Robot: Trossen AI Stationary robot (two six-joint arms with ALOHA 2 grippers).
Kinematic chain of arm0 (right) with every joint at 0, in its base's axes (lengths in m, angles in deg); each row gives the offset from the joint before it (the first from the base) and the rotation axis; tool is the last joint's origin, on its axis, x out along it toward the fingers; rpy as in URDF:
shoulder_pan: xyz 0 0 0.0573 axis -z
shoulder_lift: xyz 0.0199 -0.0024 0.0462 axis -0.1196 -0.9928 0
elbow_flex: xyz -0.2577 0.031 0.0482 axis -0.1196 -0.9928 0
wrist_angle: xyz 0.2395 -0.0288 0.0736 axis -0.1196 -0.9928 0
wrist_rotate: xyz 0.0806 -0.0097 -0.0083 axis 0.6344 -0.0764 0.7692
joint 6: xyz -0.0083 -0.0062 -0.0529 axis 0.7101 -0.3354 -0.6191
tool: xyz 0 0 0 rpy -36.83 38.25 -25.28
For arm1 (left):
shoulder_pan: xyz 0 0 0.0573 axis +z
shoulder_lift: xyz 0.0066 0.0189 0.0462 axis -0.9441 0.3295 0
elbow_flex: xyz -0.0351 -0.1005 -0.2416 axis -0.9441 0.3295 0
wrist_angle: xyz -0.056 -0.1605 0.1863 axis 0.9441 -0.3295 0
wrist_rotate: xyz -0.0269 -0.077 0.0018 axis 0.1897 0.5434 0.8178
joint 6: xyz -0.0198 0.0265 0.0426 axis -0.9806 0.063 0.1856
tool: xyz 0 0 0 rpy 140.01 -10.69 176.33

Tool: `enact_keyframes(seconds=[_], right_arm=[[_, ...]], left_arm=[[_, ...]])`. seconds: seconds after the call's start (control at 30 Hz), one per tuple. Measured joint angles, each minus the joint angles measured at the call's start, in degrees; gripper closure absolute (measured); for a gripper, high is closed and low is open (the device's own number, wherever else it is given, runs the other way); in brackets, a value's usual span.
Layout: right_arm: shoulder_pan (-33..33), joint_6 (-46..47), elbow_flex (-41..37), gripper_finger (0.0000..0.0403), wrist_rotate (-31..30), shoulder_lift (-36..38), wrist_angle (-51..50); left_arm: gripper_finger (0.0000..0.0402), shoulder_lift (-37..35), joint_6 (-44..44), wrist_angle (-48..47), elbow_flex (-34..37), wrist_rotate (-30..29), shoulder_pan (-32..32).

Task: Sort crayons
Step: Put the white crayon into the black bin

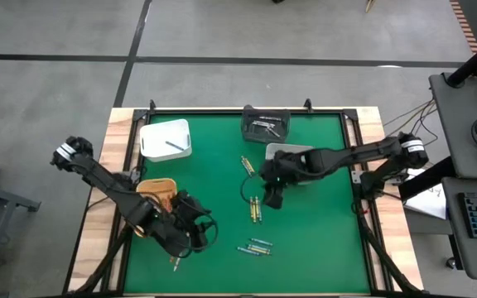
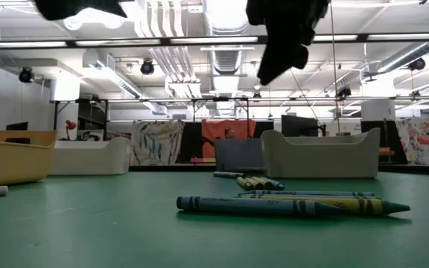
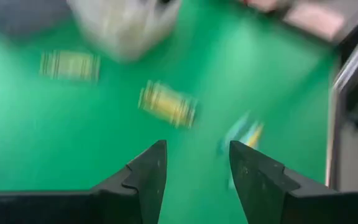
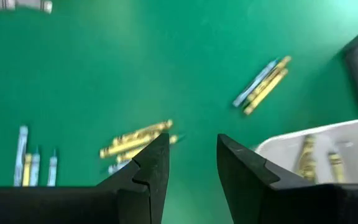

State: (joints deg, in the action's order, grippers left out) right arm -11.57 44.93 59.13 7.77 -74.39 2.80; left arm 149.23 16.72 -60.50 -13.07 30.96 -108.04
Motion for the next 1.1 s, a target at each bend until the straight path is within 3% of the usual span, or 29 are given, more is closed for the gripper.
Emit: enact_keyframes(seconds=[0.17,0.3,0.43,0.6,0.77,1.1], right_arm=[[-3.72,-0.12,-3.16,0.0281,-1.00,-0.47,3.59],[-4.33,0.25,-3.77,0.0282,-1.33,-0.47,7.62],[-5.26,0.59,-3.77,0.0288,-1.35,-0.47,9.94],[-6.42,-0.11,-4.08,0.0295,-1.22,-0.47,10.60],[-6.69,-0.68,-5.05,0.0303,-1.13,-0.47,11.96],[-6.67,-0.72,-5.91,0.0314,-1.05,-0.47,12.15]], left_arm=[[0.0245,7.54,-15.54,-28.24,-14.79,17.67,0.04],[0.0245,13.97,-18.55,-35.87,-24.49,26.05,-1.16],[0.0245,19.14,-17.98,-36.25,-28.52,28.74,-3.00],[0.0245,24.14,-19.92,-39.05,-28.56,29.31,-3.82],[0.0245,28.72,-19.12,-45.34,-28.50,29.01,-1.77],[0.0245,33.19,-13.80,-46.36,-27.14,29.21,1.86]])
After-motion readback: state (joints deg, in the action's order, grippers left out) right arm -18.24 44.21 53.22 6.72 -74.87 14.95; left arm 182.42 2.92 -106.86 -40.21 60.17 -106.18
